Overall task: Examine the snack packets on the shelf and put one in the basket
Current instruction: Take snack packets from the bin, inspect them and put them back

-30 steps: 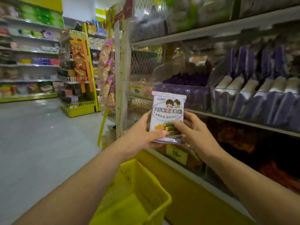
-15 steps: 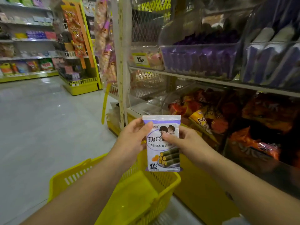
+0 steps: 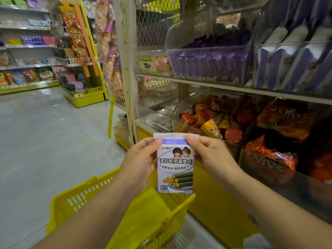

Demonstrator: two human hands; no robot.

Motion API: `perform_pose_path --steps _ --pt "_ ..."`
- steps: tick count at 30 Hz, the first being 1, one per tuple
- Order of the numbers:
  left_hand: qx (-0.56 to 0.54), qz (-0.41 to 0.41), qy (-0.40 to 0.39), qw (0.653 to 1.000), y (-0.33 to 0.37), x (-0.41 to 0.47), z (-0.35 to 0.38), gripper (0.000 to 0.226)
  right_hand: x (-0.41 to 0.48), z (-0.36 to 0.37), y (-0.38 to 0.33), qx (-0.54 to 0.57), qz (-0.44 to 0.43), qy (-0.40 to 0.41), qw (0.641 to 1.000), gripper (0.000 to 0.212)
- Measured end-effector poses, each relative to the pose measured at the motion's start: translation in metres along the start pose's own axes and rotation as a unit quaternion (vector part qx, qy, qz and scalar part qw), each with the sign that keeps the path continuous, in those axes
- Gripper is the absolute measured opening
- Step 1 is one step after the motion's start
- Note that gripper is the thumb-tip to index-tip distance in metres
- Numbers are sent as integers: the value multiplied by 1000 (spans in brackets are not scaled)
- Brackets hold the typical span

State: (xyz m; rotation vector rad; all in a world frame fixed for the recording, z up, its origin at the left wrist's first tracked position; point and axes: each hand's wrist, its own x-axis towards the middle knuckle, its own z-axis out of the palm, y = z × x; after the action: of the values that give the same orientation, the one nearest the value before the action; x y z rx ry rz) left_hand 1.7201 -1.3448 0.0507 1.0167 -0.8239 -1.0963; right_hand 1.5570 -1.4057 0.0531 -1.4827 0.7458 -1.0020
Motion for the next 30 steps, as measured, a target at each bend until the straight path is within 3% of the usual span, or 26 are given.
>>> perform_pose_path --steps 6,9,12,15,20,30 --pt "-19 -3 46 999 2 -2 1 7 -4 2 -6 3 18 -42 999 31" --pt "-79 -16 70 994 9 1 -4 6 -6 -2 -8 2 115 -159 981 47" --pt "-123 -49 71 989 15 3 -9 13 -11 -4 -6 30 203 -255 945 38" --pt "-116 -114 39 986 18 1 -15 19 -11 -6 -7 62 233 -231 943 29" --pt "-35 -233 -85 968 17 -5 -20 37 -9 -7 -10 84 257 -188 944 32" --pt "-46 -232 -135 962 14 -6 -20 43 -11 -7 -15 104 265 -195 939 34"
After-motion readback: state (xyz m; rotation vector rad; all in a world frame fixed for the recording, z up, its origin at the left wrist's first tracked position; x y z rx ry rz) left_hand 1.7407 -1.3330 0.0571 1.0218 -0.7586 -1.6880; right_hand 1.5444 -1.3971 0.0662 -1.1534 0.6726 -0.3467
